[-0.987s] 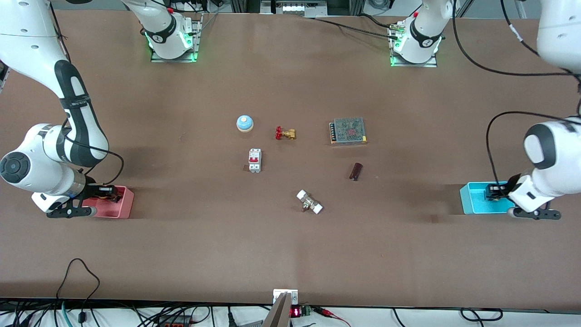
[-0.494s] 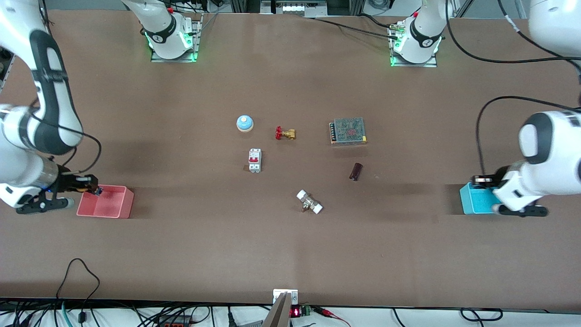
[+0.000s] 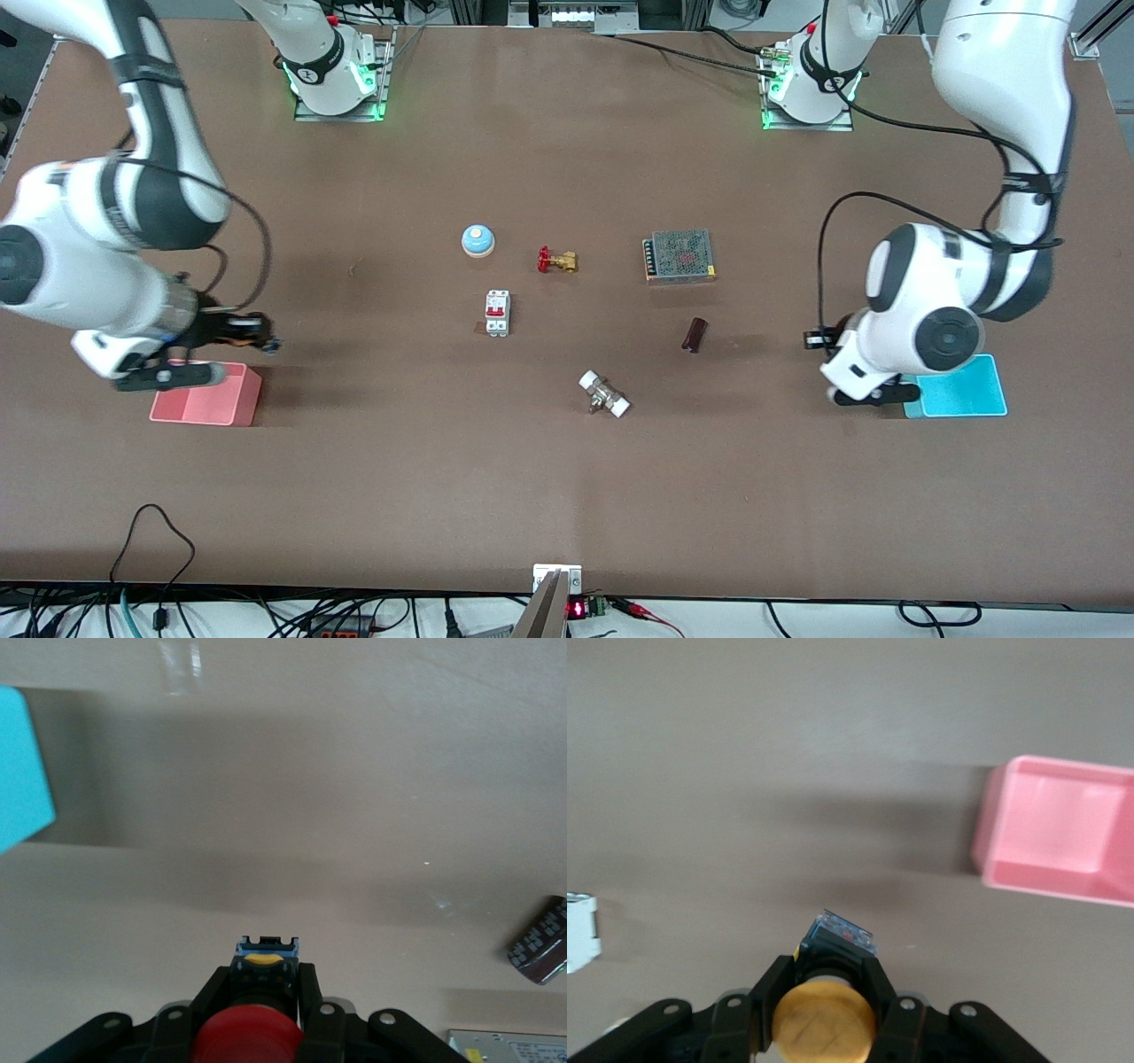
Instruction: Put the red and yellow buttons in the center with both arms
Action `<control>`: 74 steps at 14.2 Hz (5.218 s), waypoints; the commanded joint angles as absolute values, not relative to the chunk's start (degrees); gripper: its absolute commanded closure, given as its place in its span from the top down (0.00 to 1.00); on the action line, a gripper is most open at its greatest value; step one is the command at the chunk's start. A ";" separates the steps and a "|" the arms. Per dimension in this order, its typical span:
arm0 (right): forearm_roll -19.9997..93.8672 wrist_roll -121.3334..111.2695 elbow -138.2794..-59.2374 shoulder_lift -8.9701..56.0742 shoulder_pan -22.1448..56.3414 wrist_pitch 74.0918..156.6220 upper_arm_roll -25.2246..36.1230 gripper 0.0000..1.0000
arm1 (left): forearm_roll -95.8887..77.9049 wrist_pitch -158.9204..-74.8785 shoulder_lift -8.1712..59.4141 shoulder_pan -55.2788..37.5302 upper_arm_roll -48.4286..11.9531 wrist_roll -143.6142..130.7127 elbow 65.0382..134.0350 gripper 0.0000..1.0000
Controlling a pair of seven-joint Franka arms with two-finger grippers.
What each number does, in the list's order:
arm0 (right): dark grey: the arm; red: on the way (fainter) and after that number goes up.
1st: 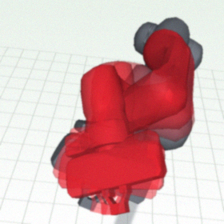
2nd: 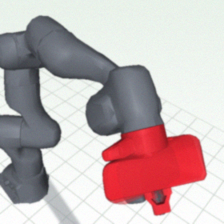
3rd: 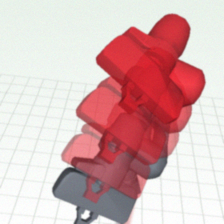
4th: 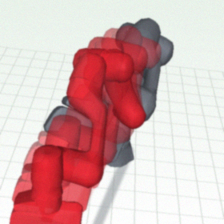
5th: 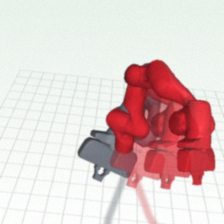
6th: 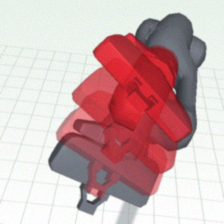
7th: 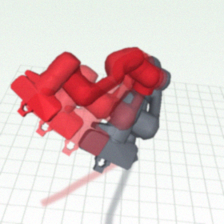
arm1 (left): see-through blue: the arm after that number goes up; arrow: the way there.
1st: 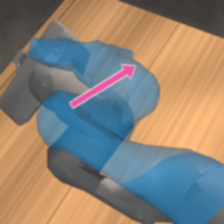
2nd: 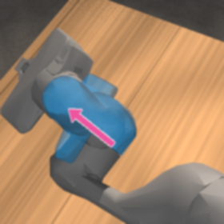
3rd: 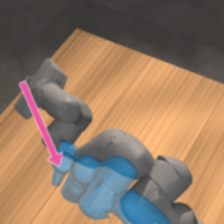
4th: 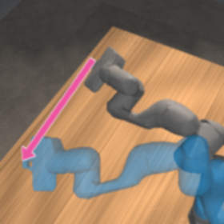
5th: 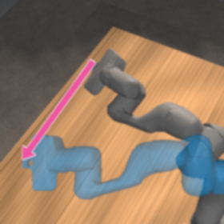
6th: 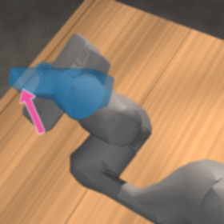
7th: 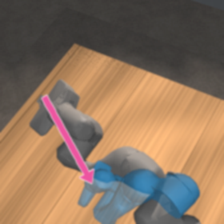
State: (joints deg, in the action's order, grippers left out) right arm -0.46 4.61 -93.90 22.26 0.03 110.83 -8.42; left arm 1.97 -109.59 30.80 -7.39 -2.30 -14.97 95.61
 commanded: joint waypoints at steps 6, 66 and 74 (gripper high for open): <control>-1.67 10.90 -97.72 26.89 6.67 119.69 -8.44 0.32 | 1.76 -131.29 25.93 -6.85 -8.17 -23.90 113.19 0.31; -1.23 8.17 -91.14 3.60 4.13 90.09 -3.08 1.00 | 1.14 -93.43 0.88 -3.87 -3.24 1.68 93.60 1.00; -1.14 8.17 -91.23 3.69 4.13 90.00 -3.08 1.00 | 1.14 -92.11 0.79 -3.96 -4.83 -1.05 93.52 1.00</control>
State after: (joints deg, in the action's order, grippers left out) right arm -1.30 8.67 -90.62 4.64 3.38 90.59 -3.88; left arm 0.19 -93.14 1.70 -3.90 -4.56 0.05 93.49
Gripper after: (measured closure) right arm 0.000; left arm 0.000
